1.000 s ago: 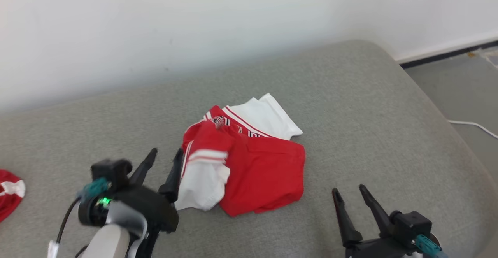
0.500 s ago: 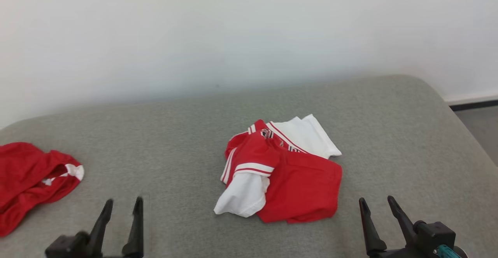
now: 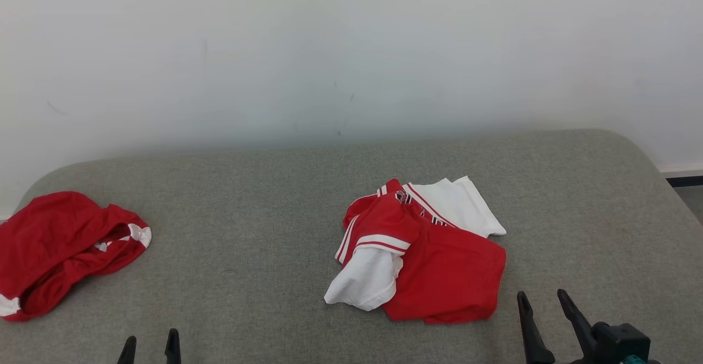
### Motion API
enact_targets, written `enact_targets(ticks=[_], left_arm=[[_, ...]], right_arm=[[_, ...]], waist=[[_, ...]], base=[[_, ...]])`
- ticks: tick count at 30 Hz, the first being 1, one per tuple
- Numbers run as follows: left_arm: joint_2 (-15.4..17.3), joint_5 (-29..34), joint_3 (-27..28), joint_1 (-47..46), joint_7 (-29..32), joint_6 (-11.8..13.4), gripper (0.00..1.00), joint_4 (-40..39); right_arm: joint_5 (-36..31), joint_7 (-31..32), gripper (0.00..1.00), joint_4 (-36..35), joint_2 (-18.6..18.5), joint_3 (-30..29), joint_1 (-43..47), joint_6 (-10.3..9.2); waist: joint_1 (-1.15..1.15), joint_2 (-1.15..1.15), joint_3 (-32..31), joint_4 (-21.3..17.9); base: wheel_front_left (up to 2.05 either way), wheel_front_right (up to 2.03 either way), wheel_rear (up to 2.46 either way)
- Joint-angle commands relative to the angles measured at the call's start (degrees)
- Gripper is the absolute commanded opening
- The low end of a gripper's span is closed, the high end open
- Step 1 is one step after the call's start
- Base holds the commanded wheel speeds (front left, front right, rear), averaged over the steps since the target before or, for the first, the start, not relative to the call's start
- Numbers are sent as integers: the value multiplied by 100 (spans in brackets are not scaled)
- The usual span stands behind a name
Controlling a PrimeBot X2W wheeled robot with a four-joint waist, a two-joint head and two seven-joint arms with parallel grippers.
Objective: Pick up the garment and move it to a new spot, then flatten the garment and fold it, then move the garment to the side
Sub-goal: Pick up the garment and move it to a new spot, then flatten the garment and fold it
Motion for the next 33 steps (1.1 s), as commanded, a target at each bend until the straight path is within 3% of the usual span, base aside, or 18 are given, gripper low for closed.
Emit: enact_targets(ticks=[1,19,33], left_arm=[[-31,49,42,69,-12,-20,100,-28],[-320,384,320,41,-10,-253,100,18],[-357,425,344,-215,-10,-395,100,225]], right_arm=[[-33,-29,100,10,-11,-17,54,-13],[7,16,100,69,22,-10,-31,-13],[60,-50,100,127,77,95,-37,-13]], waist=[[1,0,2,-1],[1,0,35,-2],[1,0,129,-20]], base=[[0,0,0],[0,0,0],[0,0,0]])
